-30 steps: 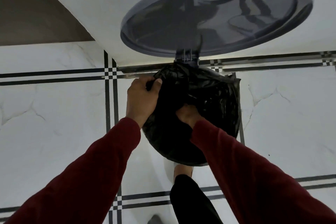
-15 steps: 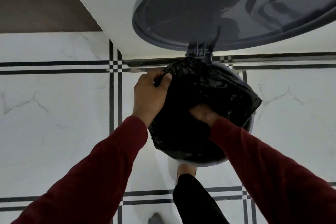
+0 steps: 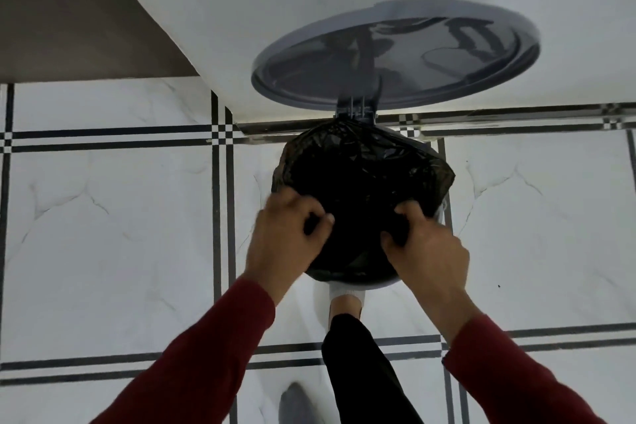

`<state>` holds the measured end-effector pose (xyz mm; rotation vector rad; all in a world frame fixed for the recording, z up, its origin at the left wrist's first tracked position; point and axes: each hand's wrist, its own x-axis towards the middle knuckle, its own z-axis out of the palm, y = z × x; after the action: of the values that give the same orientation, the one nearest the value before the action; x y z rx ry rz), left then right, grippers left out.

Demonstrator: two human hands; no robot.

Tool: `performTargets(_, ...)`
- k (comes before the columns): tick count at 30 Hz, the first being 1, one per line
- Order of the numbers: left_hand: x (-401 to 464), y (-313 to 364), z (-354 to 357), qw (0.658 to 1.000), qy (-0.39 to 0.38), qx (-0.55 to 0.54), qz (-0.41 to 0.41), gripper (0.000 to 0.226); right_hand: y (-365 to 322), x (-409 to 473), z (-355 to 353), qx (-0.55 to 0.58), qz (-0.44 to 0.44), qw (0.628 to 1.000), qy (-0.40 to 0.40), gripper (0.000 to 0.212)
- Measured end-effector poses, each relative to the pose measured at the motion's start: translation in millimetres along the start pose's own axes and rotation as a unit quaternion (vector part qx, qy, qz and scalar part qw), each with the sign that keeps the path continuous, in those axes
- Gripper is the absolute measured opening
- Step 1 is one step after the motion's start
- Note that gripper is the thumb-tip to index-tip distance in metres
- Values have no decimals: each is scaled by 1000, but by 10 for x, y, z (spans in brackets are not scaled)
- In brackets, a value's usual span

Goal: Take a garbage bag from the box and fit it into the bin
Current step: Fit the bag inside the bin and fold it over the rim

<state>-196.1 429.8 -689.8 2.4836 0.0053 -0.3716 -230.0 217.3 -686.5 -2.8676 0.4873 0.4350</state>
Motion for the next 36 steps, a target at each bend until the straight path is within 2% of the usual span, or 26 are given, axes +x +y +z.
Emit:
performTargets(1,-94,-13,45,996,-80,40,28,33,20,-34,22,-39,17,998,-51,33)
performTargets(3,-208,-33,131,963,-217,146,73,47,32,-47,47,-108,28,986,-122,22)
performTargets(5,-221,-49,172,938,-277,191,84,45,16,-3,56,-146,30,978,-148,16)
performTargets(7,-193,-31,171,939,-284,178,77,37,9,38,37,-148,32,977,-150,19)
performTargets(10,-196,19,175,956,-243,142,81,29,88,54,5,-93,34,984,-149,22)
performTargets(12,-255,51,173,968,-218,96,82,26,145,10,-39,-10,49,989,-138,21)
performTargets(14,-340,69,182,976,-191,50,90,25,151,-43,-92,107,98,975,-168,27)
performTargets(15,-390,79,184,980,-174,30,96,24,129,-74,-128,181,143,950,-212,36)
performTargets(17,-473,105,175,983,-145,5,111,23,59,-131,-150,325,254,855,-315,49)
performTargets(18,-509,112,169,983,-138,-1,119,23,26,-159,-123,389,285,810,-335,46)
performTargets(19,-549,115,164,982,-138,-1,126,23,3,-188,-79,445,300,781,-318,35)
performTargets(21,-631,97,169,980,-145,15,133,25,-18,-242,-1,526,328,754,-217,6)
performTargets(22,-671,80,181,981,-145,18,125,26,-18,-270,33,556,342,739,-168,9)
performTargets(24,-749,45,213,988,-135,-14,79,28,-5,-350,64,618,369,685,-110,14)
performTargets(26,-815,29,264,991,-110,-81,4,27,19,-462,72,653,394,640,-92,10)
performTargets(31,-958,43,407,983,25,-137,-118,8,95,-655,131,695,443,564,-56,22)
performTargets(32,-975,45,419,978,48,-135,-150,13,112,-663,130,697,455,552,-55,23)
performTargets(34,-977,21,457,945,65,-182,-262,38,154,-665,154,695,468,542,-61,23)
performTargets(35,-961,21,463,908,52,-245,-337,48,180,-669,176,692,466,547,-64,23)
performTargets(36,-936,33,454,851,32,-331,-406,50,207,-673,201,686,462,559,-65,23)
